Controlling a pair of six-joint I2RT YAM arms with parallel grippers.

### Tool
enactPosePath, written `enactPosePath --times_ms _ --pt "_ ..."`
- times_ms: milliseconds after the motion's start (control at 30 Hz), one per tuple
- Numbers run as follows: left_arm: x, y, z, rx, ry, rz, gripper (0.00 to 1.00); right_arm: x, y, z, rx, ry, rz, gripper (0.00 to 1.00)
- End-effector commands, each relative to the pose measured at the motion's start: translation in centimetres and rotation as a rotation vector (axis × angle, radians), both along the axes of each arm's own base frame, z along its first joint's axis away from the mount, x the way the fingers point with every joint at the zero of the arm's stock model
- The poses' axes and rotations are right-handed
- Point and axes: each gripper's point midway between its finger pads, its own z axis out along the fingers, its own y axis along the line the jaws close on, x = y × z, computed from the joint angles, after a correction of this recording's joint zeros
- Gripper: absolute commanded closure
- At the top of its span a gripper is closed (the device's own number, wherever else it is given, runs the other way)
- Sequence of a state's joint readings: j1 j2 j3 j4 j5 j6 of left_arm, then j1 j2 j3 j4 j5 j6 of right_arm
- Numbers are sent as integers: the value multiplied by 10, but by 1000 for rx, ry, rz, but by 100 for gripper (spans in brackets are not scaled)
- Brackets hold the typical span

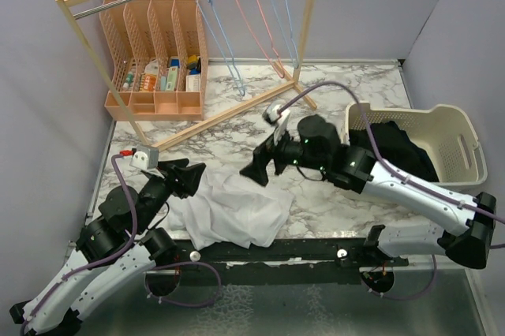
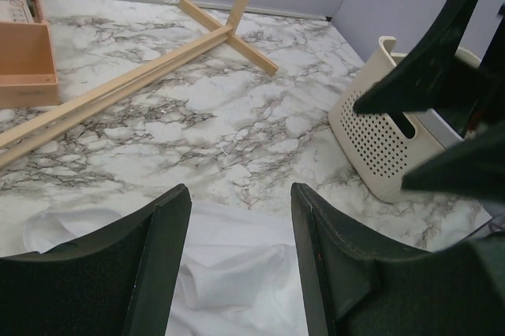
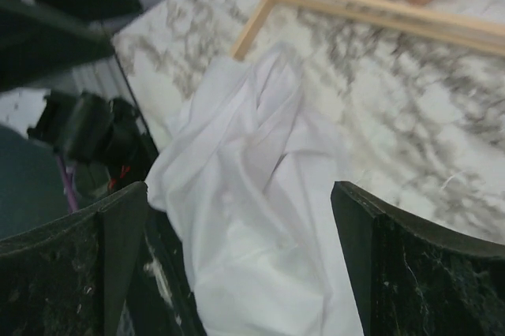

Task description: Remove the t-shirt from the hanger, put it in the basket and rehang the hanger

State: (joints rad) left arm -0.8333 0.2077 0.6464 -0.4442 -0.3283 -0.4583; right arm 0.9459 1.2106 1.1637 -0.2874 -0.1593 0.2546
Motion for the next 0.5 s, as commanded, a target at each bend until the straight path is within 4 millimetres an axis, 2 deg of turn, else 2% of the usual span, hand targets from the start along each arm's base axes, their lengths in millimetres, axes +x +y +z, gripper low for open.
enactPosePath --times_ms 0,67,167,300,467 --pt "1 3 -2 5 8 18 44 -52 25 -76 -143 58 157 0" --pt "1 5 -1 3 7 27 44 -65 35 -104 -201 70 181 0" --pt "1 9 1 -7 3 43 44 -72 50 -136 -240 100 222 0" --pt "-1 19 5 -37 -8 77 44 -77 73 -158 -262 110 270 0" --pt "-2 31 9 -70 -22 119 44 -64 91 -182 -294 118 239 0"
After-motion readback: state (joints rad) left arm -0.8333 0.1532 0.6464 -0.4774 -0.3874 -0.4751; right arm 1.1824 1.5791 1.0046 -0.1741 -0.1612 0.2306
